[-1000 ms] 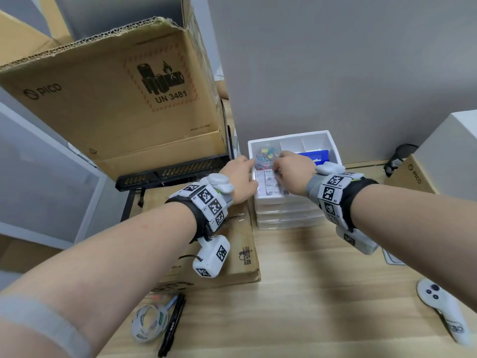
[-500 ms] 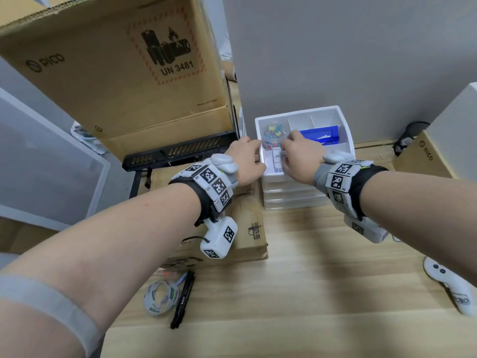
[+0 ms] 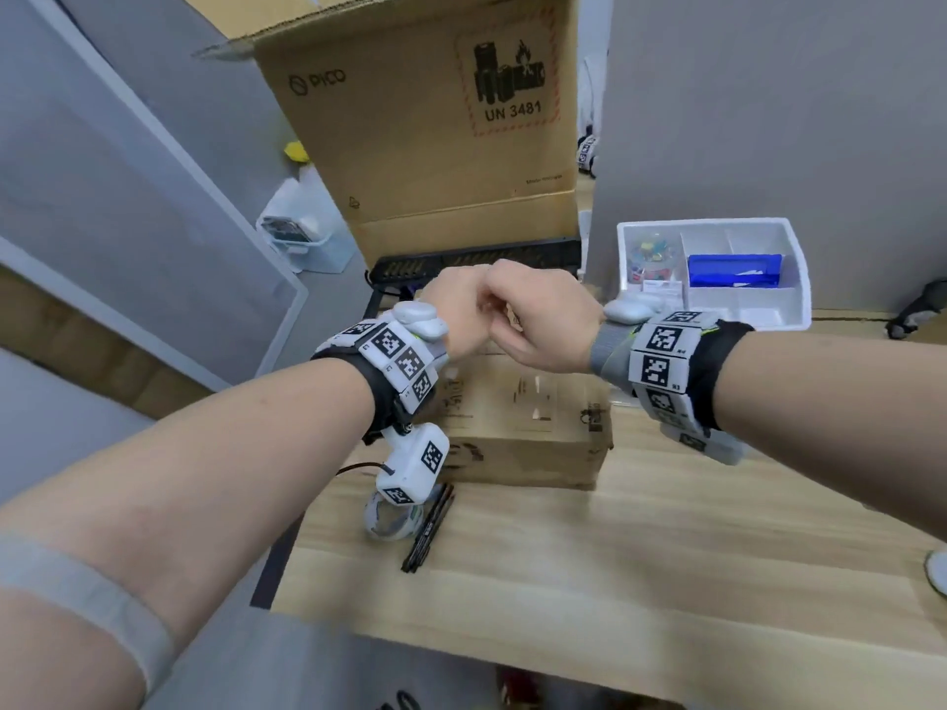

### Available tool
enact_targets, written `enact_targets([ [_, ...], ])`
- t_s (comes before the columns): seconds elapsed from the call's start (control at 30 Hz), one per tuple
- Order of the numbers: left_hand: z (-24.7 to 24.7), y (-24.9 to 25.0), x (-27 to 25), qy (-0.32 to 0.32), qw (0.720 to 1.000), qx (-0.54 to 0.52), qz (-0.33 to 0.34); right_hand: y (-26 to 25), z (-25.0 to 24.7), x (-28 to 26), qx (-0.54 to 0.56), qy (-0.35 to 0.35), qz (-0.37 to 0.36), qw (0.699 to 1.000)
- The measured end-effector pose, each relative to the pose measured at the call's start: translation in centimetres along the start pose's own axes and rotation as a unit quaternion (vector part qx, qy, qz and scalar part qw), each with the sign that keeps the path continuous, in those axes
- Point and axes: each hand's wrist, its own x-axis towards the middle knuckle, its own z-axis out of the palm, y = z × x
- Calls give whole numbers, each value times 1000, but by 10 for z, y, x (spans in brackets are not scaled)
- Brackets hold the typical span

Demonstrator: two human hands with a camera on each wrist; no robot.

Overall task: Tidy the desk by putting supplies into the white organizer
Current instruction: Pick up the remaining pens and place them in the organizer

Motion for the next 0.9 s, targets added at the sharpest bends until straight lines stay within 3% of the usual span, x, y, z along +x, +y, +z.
enact_targets([
  [0.1,-16,-38,-35,-25,998,49,-37,-37,25,9,22,-39,-66,997],
  [0.17,-17,-69,-67,-8,997,18,-73,-61,49,10,17,-83,-112,990],
  [0.33,13,-134,-132,-4,989,1,-149,-89,119,-14,19,-227,-161,960],
  [0.43,41,-166,-160,-57,978,-11,-199,-92,169,-35,15,-335,-151,930],
  [0.57,83,-193,-193,-144,963,-22,-227,-80,222,-70,-46,-468,-57,881],
  [0.7,125,-206,-220,-205,956,-19,-208,-71,262,-99,-63,-456,-3,888],
  [0.9,161,-215,-231,-189,974,10,-124,-69,287,-107,-83,-439,42,894],
])
